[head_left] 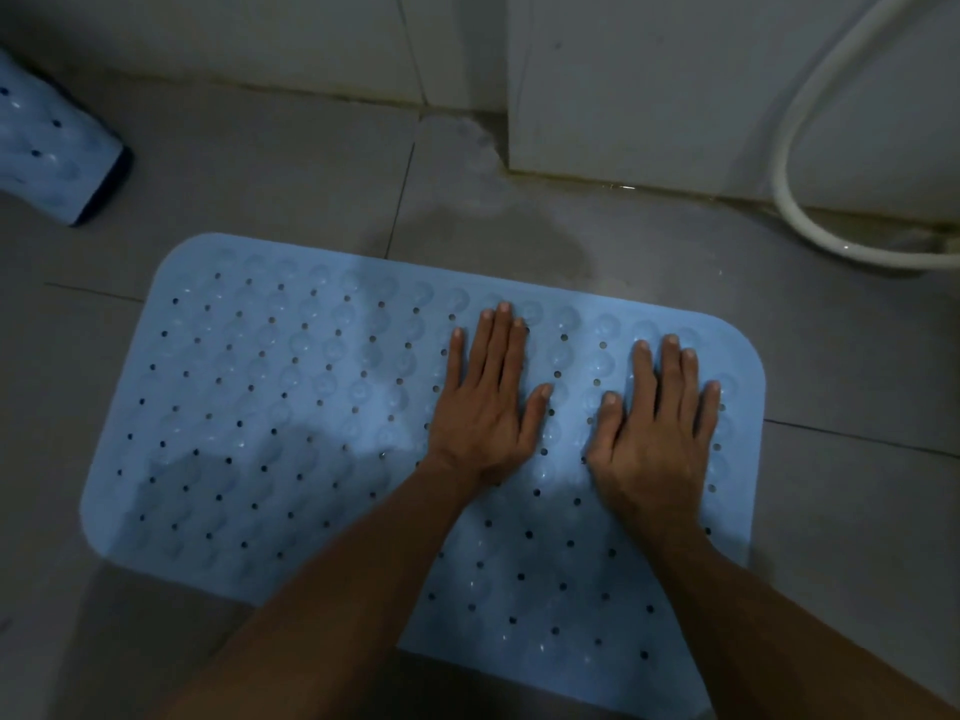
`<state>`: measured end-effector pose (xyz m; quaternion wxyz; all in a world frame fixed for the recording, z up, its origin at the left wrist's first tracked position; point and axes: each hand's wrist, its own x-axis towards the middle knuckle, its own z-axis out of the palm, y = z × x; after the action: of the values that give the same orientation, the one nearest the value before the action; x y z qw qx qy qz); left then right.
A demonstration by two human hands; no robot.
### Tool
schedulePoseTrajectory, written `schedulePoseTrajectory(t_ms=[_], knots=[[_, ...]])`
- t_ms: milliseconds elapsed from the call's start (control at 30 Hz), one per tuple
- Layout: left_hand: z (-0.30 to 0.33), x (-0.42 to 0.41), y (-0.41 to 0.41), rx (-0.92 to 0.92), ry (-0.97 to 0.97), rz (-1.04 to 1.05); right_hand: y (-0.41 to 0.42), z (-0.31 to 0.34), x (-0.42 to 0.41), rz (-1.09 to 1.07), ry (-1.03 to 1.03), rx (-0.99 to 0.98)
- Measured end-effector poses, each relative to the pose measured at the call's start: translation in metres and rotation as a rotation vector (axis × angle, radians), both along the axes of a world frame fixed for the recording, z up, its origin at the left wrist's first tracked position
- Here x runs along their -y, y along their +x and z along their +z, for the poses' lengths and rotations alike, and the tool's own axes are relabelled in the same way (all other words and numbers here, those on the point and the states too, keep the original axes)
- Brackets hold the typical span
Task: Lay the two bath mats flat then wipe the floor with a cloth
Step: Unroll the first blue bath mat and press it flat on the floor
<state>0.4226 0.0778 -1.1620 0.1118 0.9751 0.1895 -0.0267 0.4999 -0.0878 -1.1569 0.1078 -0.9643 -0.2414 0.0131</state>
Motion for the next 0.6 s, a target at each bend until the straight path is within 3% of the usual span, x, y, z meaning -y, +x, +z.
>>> schedulePoseTrajectory(t_ms=[200,600], knots=[[-0.003,0.000,0.000,-0.013,0.003,-0.006,0.003,-0.004,-0.004,-0.028,-0.060,-0.081],[-0.011,0.000,-0.002,0.030,0.004,-0.008,-0.001,-0.008,-0.002,-0.040,-0.005,-0.031]])
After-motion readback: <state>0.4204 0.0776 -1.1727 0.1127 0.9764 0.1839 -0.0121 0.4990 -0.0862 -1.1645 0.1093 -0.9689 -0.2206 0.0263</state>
